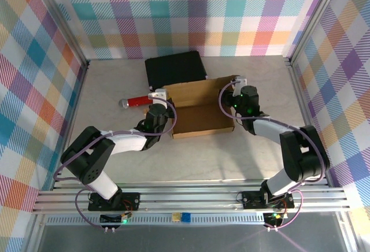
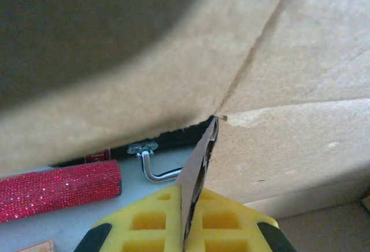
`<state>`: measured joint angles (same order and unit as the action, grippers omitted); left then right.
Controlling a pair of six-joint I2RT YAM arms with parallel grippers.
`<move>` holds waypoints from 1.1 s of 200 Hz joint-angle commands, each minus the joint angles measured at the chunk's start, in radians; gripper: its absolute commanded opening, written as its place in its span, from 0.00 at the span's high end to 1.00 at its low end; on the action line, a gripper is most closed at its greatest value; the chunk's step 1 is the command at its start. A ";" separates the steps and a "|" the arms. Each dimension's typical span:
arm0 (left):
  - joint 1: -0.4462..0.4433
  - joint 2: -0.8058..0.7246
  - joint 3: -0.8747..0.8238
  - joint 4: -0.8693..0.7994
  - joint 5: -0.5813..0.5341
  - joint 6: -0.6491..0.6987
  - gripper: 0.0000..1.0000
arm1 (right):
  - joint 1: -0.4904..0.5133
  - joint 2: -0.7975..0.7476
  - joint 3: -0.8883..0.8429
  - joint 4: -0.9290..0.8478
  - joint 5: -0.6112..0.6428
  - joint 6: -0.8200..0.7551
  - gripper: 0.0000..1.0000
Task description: Fold the paper box
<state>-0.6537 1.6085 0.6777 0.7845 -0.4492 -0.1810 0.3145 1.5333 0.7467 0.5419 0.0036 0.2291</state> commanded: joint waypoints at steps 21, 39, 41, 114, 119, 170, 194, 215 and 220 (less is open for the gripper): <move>-0.054 0.073 -0.009 -0.073 -0.019 0.051 1.00 | 0.010 -0.084 -0.018 -0.123 -0.073 0.092 0.48; -0.067 0.084 -0.003 -0.081 -0.051 0.059 1.00 | 0.011 -0.122 -0.020 -0.183 -0.077 0.131 0.45; -0.068 0.085 -0.003 -0.080 -0.053 0.060 1.00 | 0.011 -0.127 -0.020 -0.191 -0.077 0.134 0.45; -0.094 0.116 0.002 -0.078 -0.093 0.074 1.00 | 0.012 -0.346 -0.078 -0.407 -0.086 0.339 0.37; -0.096 0.117 0.002 -0.078 -0.098 0.074 1.00 | 0.011 -0.364 -0.084 -0.418 -0.094 0.356 0.37; -0.100 0.138 0.010 -0.079 -0.109 0.075 1.00 | 0.041 -0.472 -0.050 -0.661 -0.182 0.438 0.32; -0.101 0.148 0.015 -0.083 -0.121 0.069 1.00 | 0.064 -0.525 -0.027 -0.799 -0.204 0.444 0.29; -0.101 0.157 0.018 -0.081 -0.125 0.058 1.00 | 0.066 -0.585 -0.030 -0.870 -0.220 0.435 0.23; -0.101 0.159 0.020 -0.080 -0.124 0.057 1.00 | 0.066 -0.592 -0.026 -0.887 -0.220 0.427 0.23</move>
<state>-0.7322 1.7103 0.7158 0.8680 -0.6003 -0.1181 0.3710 0.9997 0.6842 -0.1959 -0.1616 0.6502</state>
